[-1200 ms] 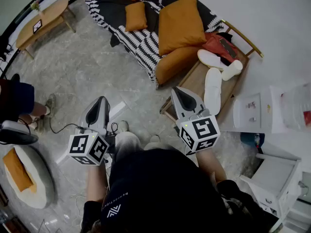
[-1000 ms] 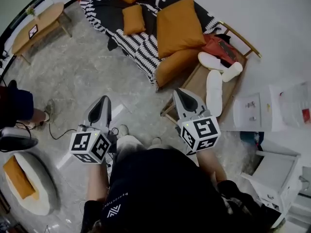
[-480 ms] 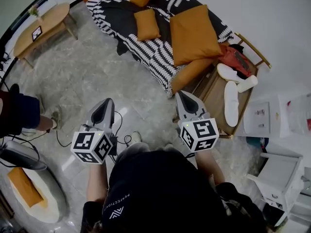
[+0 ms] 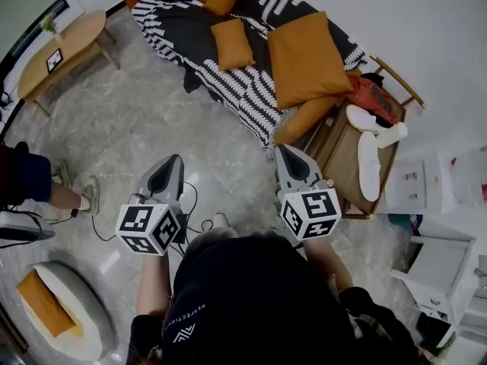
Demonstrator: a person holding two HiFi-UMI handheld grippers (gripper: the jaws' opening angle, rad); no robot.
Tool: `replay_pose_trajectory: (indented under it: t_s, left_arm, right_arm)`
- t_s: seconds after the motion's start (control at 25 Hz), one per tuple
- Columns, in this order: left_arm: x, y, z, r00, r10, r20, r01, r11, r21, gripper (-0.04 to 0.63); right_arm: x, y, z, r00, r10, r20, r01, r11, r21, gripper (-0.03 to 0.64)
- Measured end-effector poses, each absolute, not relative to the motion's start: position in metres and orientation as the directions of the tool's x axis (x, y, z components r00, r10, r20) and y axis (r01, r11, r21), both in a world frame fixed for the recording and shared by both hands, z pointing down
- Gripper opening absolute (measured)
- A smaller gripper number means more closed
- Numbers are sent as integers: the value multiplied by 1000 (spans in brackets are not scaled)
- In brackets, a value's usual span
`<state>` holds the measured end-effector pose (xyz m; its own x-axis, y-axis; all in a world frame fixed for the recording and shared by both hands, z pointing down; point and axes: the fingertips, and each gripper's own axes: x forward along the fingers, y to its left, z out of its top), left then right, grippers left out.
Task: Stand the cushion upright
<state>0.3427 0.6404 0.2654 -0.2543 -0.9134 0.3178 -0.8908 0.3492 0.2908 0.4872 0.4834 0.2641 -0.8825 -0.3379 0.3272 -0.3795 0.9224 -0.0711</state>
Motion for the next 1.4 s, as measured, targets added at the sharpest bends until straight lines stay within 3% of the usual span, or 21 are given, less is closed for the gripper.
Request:
replay_pose_trajectory:
  t_s: [1.0,1.4]
  left_arm:
    - [289,643,293,-240,-893,379,-889,360,285,6]
    - [211,595,312,-241,-896,373,-874,368,319,8]
  right_arm:
    - [429,487,301,-844,-312,437,-394,913,-108,-5]
    - [350,437,323,-836,-305,457,-392,914,-107,-5]
